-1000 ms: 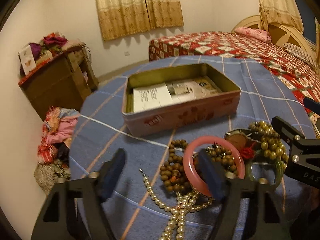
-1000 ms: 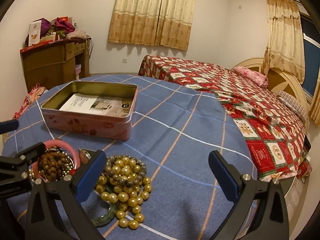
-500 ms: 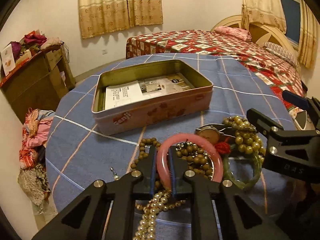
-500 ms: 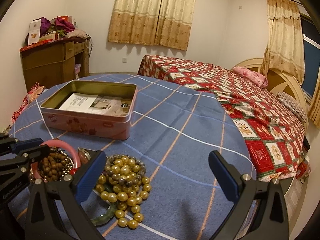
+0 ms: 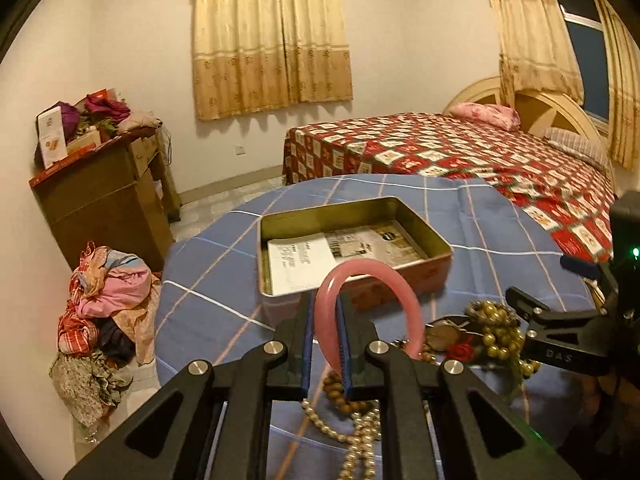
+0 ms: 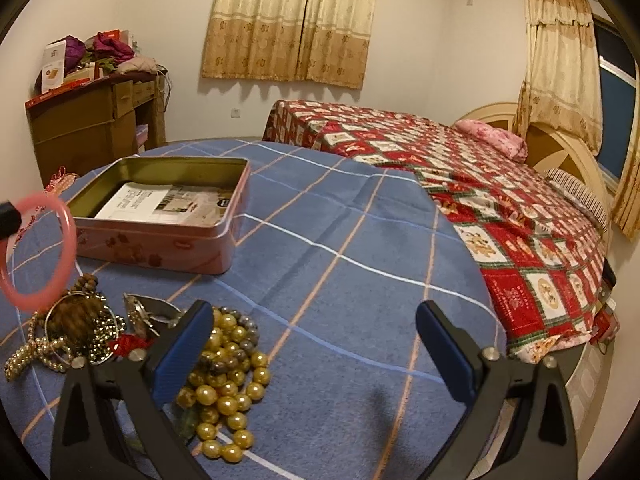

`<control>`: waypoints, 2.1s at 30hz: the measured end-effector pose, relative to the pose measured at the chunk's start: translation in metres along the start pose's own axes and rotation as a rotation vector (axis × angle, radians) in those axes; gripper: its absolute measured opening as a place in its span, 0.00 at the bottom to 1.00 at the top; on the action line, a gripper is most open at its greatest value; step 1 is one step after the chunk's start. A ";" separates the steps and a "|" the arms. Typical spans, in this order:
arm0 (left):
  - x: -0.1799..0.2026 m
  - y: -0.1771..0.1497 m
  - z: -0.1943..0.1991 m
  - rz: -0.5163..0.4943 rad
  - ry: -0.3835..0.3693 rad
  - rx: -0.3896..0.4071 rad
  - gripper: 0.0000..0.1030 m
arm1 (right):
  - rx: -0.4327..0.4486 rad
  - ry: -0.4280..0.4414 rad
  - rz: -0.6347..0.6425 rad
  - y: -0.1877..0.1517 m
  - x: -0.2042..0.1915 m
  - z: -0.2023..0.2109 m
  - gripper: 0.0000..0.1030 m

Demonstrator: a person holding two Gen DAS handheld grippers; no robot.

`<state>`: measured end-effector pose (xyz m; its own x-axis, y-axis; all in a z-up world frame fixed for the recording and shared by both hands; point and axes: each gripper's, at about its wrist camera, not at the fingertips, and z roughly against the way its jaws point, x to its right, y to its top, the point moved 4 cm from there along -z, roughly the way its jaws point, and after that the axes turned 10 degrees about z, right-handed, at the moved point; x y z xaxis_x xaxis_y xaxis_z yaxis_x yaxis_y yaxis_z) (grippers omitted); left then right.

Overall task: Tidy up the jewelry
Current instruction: 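Lift the pink bangle with the left gripper and carry it into the tin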

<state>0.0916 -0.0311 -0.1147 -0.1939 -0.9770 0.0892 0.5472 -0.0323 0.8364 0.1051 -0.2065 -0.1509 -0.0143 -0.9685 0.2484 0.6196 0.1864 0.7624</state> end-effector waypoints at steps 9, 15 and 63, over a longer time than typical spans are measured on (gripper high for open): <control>-0.012 -0.005 -0.004 0.031 -0.008 -0.019 0.10 | -0.007 0.128 0.047 -0.002 -0.032 0.003 0.78; -0.011 -0.007 -0.001 0.036 -0.019 -0.020 0.10 | -0.018 0.178 0.063 -0.005 -0.040 0.003 0.54; -0.009 0.084 -0.058 -0.059 0.046 0.055 0.10 | 0.136 0.219 0.161 0.113 -0.049 -0.017 0.10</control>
<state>0.1871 -0.0377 -0.0765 -0.1860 -0.9824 0.0154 0.4900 -0.0791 0.8681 0.1891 -0.1411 -0.0870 0.2545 -0.9346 0.2485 0.4893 0.3461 0.8005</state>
